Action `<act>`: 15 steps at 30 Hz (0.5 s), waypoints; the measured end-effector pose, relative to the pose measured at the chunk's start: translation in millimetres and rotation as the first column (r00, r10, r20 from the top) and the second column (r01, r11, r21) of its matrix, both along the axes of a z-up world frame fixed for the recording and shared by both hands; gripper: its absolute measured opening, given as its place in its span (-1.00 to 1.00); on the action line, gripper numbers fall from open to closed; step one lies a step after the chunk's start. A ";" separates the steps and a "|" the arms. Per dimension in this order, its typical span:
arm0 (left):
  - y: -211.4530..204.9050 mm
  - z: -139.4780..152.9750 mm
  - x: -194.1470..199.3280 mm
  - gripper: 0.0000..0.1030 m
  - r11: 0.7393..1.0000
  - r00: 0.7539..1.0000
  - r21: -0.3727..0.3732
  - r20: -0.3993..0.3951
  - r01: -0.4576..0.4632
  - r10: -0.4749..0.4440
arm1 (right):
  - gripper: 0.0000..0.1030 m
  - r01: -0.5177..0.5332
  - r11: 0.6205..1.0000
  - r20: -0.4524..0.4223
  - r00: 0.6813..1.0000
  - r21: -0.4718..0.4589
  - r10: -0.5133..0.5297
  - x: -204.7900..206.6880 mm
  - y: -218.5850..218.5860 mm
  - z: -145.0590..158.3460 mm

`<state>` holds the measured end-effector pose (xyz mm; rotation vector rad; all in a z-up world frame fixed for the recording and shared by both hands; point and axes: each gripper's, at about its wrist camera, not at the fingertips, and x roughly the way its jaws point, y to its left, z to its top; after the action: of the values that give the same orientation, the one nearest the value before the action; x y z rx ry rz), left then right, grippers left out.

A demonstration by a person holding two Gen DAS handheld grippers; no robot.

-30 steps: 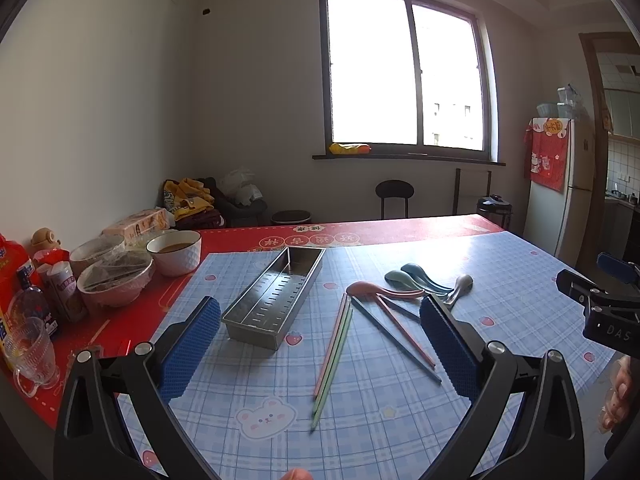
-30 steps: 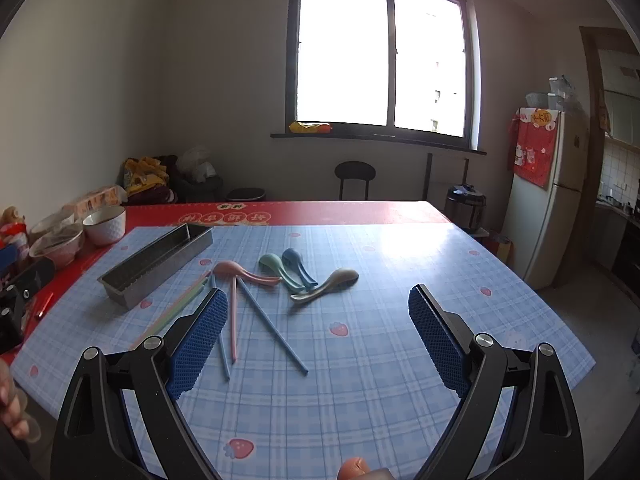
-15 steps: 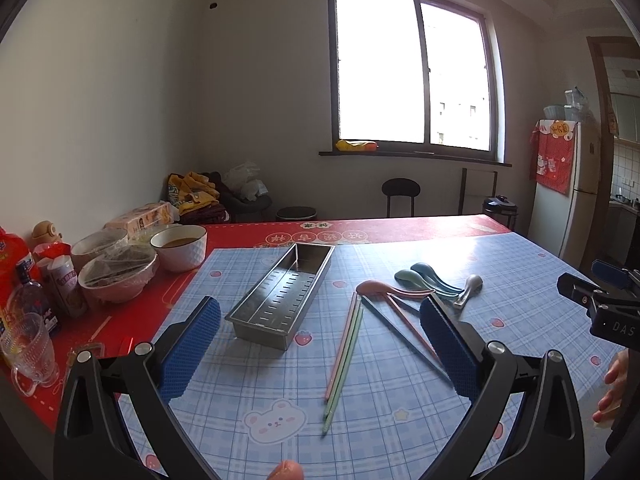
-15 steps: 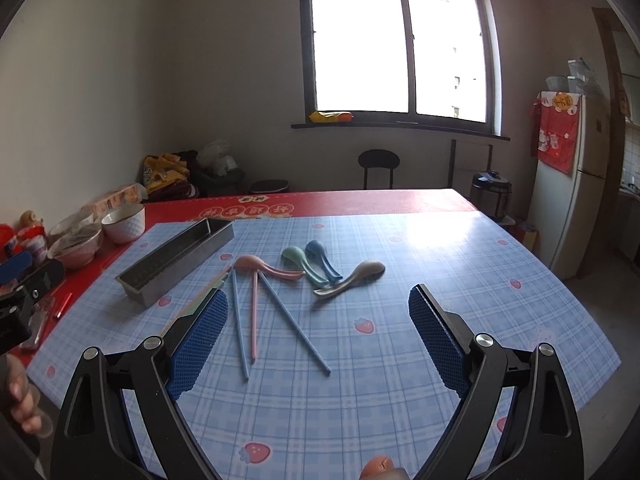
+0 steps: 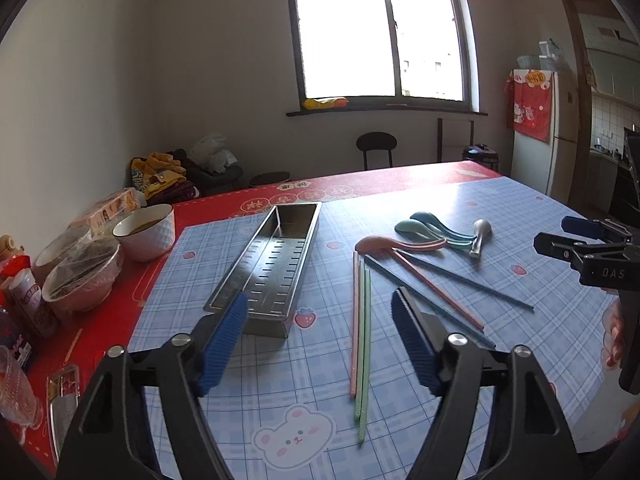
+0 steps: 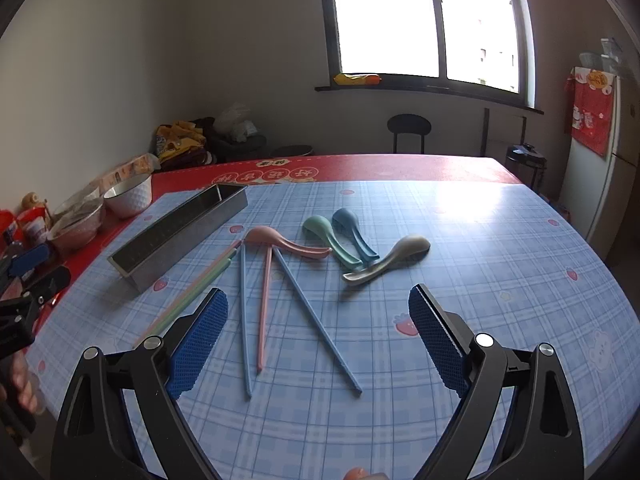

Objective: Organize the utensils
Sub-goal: 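Lower the left gripper onto the pink chopstick and close on it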

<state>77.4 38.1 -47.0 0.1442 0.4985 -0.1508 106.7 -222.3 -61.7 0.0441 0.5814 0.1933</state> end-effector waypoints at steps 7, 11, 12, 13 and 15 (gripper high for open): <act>-12.4 -38.4 65.4 -0.68 0.992 0.966 -0.051 -0.227 0.112 -0.121 | 0.72 -0.063 0.998 -0.017 0.998 0.005 0.063 35.5 -1.2 -21.7; -18.0 -55.5 94.3 -0.76 0.993 0.941 -0.040 -0.319 0.111 -0.118 | 0.72 -0.065 0.997 -0.052 0.996 0.052 0.068 56.3 -8.3 -35.2; -19.2 -59.1 99.3 -0.78 0.993 0.934 -0.040 -0.336 0.114 -0.121 | 0.72 -0.068 0.996 -0.057 0.996 0.056 0.071 60.4 -9.0 -37.9; -20.2 -62.5 103.4 -0.79 0.993 0.930 -0.035 -0.349 0.113 -0.118 | 0.72 -0.071 0.996 -0.064 0.995 0.061 0.075 64.1 -10.3 -40.7; -21.4 -68.6 110.3 -0.82 0.993 0.921 -0.023 -0.373 0.113 -0.113 | 0.72 -0.083 0.993 -0.079 0.993 0.082 0.090 70.3 -12.8 -43.9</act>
<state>187.7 16.7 -115.6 0.1439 0.8721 -0.2947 176.9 -235.1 -105.6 0.1035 0.6585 0.2997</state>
